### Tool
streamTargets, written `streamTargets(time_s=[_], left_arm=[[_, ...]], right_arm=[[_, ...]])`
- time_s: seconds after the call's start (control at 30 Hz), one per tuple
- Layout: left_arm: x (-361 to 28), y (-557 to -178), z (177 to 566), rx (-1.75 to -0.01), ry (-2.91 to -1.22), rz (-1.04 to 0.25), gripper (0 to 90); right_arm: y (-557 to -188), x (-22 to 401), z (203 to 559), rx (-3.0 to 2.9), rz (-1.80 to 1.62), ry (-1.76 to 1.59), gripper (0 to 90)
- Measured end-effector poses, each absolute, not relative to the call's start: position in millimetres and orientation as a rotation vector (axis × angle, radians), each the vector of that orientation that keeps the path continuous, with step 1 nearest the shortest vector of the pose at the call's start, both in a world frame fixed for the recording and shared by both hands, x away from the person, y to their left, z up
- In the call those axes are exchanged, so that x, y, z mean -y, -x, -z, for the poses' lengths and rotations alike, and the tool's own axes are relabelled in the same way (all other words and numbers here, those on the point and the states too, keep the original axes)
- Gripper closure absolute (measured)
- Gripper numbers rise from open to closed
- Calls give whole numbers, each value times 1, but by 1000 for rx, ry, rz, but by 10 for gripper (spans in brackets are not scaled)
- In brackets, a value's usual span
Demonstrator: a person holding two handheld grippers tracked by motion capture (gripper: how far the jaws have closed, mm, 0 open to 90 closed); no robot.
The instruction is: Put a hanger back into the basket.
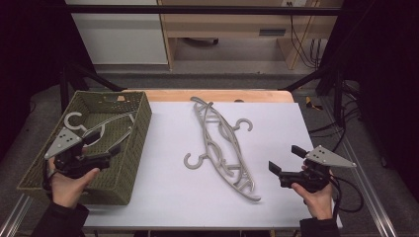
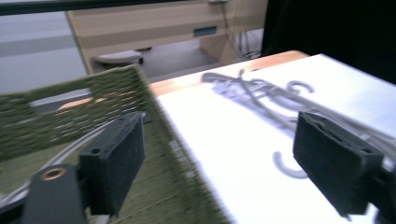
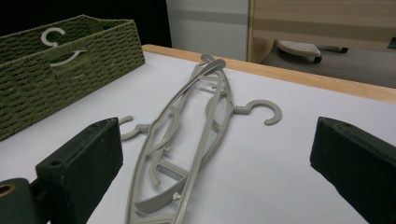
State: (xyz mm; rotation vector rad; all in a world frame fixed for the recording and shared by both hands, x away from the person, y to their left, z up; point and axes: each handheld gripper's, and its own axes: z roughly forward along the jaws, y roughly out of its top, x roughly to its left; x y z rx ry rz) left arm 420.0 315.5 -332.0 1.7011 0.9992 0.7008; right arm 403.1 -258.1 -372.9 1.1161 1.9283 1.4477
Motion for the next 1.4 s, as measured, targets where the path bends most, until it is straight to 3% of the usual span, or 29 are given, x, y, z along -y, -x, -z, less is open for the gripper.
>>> streamTargets(time_s=[0.67,1.4], left_arm=[[-222,-408,364,-863,-1788,-585,105],[-114,-424,406,-798,-1988,-404,154]], right_arm=[[-403,258,373,-1930,-1450,-1111,28],[-402,257,372,-1933,-1459,-1105,28]])
